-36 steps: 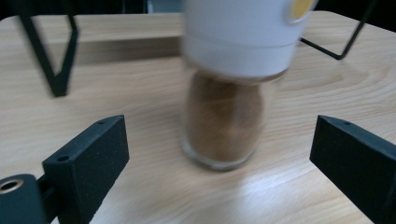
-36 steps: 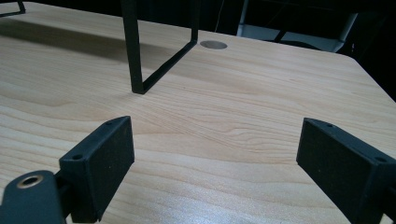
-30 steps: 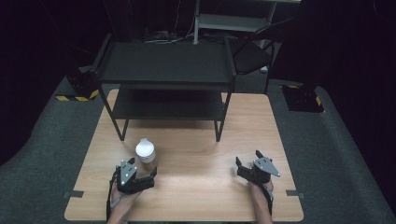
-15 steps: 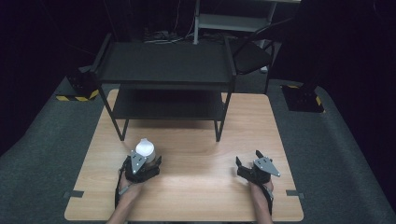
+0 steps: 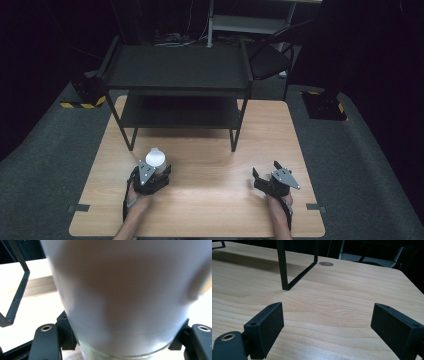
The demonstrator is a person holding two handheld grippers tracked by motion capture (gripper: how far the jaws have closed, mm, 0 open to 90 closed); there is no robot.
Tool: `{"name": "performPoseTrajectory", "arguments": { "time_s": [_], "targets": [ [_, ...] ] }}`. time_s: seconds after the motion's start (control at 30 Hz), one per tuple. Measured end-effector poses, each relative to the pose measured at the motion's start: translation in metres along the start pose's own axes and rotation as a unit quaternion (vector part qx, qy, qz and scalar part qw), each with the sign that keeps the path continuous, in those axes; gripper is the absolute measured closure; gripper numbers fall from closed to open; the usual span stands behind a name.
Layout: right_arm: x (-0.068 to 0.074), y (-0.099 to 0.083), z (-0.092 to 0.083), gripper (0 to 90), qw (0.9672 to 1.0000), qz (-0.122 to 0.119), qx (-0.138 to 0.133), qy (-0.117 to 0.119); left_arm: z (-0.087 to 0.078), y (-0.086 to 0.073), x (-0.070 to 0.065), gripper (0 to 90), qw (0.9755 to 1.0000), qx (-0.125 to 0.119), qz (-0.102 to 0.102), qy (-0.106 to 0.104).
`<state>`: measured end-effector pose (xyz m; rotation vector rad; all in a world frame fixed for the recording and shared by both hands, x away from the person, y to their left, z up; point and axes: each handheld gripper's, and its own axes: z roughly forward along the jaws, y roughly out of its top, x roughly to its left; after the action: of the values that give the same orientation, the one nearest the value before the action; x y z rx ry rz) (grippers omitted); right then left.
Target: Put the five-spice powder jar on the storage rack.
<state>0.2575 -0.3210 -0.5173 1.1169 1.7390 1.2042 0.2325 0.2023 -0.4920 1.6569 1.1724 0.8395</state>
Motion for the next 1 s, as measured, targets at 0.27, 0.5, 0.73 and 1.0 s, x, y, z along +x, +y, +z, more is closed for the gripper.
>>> {"name": "performPoseTrajectory", "arguments": {
  "time_s": [0.27, 0.5, 0.73, 1.0],
  "targets": [
    [0.0, 0.0, 0.0, 10.6, 1.0, 0.0, -0.001, 0.001, -0.006, 0.04, -0.001, 31.0, 0.9992, -0.021, 0.021, -0.024],
    [-0.001, 0.0, 0.001, 10.7, 1.0, -0.006, -0.001, 0.004, -0.001, 0.099, -0.001, 30.9, 0.9965, -0.047, 0.037, -0.059],
    [-0.001, 0.0, 0.0, 10.7, 1.0, -0.002, -0.002, 0.006, 0.024, 0.146, -0.005, 31.0, 0.9952, -0.061, 0.042, -0.064],
    [-0.003, -0.001, 0.001, 11.0, 0.9999, -0.002, -0.005, 0.009, 0.059, 0.166, -0.012, 31.0, 0.9971, -0.055, 0.03, -0.042]
  ]
}}
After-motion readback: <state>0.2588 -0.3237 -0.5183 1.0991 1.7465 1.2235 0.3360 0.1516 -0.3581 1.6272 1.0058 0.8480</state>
